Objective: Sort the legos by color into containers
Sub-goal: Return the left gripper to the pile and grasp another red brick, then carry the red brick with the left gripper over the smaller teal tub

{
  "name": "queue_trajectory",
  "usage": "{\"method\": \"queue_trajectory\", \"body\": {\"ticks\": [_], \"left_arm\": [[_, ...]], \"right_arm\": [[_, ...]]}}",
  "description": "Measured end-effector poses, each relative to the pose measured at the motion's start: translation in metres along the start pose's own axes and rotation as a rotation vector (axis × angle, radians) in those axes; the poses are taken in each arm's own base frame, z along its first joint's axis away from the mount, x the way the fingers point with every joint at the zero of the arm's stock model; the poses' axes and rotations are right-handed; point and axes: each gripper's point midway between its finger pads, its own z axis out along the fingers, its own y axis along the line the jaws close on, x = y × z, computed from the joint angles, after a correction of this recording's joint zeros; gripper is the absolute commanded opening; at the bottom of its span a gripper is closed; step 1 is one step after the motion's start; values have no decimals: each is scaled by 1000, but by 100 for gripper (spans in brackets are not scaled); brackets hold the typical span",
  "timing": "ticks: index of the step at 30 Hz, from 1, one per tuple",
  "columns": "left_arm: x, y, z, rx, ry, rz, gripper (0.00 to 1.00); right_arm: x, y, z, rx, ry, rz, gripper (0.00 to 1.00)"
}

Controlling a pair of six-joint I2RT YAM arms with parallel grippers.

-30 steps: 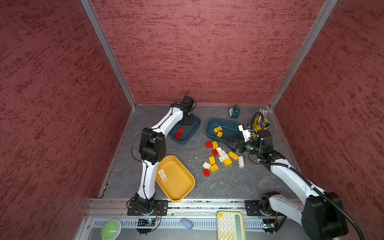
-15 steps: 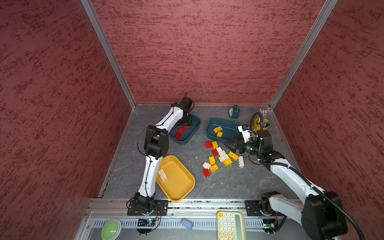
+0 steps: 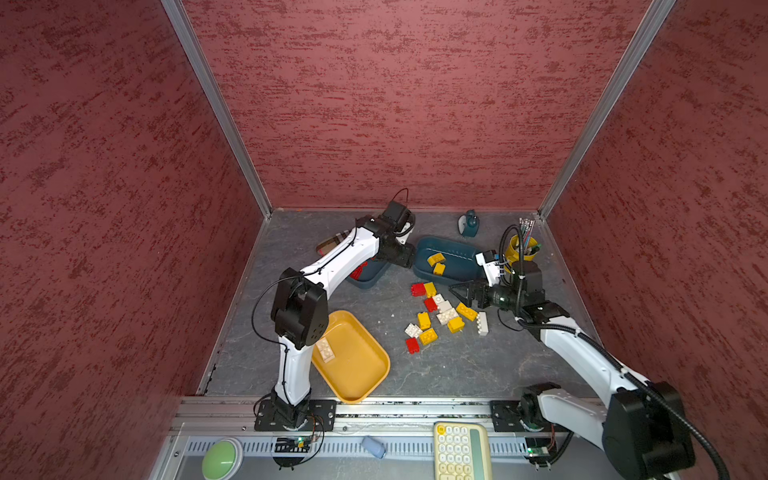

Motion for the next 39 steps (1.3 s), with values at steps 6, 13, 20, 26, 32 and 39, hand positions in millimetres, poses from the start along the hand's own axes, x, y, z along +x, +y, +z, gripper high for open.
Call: {"method": "queue_trajectory", "body": {"ticks": [6, 13, 20, 26, 32, 39], "left_arm": [[26, -27, 34, 102, 59, 197, 77], [27, -28, 67, 118, 48, 345, 75], [36, -32, 92, 111, 71, 473, 71], [48, -39, 109, 105, 108, 554, 65], [54, -41, 116, 96, 126, 600, 32], [58, -39, 110, 88, 146, 599, 27]], "right_arm": [[-5, -9, -5, 49, -24, -3, 99], [-6, -11, -14, 78, -47, -13, 99], [0, -14, -15, 88, -37, -2, 99], [1, -15, -15, 90, -35, 0, 99], [2, -15, -16, 92, -32, 2, 99], [1, -12, -17, 85, -39, -4, 99]]}}
